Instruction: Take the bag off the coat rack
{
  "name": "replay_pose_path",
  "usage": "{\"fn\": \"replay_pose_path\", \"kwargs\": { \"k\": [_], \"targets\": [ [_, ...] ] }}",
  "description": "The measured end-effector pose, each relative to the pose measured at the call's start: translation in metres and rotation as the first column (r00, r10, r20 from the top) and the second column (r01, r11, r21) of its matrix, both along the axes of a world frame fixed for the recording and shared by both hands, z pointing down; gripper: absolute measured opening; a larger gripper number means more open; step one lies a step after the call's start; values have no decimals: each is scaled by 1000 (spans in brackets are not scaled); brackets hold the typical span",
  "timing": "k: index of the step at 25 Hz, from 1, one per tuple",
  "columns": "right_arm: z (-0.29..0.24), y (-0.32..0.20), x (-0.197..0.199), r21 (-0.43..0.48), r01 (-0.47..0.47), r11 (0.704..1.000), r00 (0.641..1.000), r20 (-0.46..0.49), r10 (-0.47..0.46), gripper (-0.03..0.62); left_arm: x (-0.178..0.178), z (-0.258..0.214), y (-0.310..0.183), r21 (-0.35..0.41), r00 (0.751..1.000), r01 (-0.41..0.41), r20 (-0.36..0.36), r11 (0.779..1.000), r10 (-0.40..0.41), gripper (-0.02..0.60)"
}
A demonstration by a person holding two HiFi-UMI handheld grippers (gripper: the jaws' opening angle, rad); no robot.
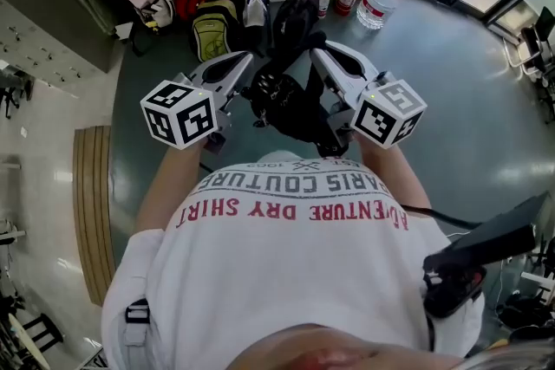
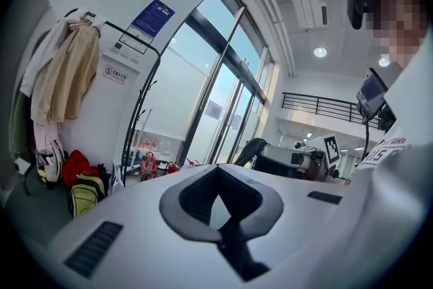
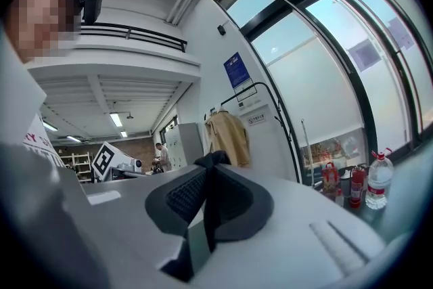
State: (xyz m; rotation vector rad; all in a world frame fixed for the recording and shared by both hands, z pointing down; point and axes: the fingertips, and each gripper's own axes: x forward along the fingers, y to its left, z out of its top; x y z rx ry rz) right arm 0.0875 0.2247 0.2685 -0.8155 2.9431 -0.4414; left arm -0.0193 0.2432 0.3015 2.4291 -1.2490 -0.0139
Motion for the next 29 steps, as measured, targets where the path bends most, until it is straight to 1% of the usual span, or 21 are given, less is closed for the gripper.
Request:
{"fn": "replay_pose_path", "kwargs": {
  "k": [5, 12, 19, 22, 29],
  "targets": [
    [-1, -6, -9, -3, -12, 1000, 1000, -8, 12, 21, -10, -3, -3, -4, 1000, 14, -4, 1000, -14, 2],
    [1, -3, -6, 13, -20, 1000, 1000, -7, 20, 21, -11, 4, 5, -12, 1000, 28, -3, 1000, -28, 2],
    [4, -9, -21, 9, -19, 1000, 1000, -9, 19, 21, -31, 5, -5, -16, 998, 53, -30, 998, -54, 2],
    [4, -6, -18, 8, -20, 1000, 1000, -3, 20, 21, -30, 5, -5, -14, 998, 57, -40, 998, -58, 2],
    [0, -3, -11, 12, -15, 1000, 1000, -1, 15, 21, -18, 2, -7, -14, 999, 32, -28, 999, -33, 2]
  ]
}}
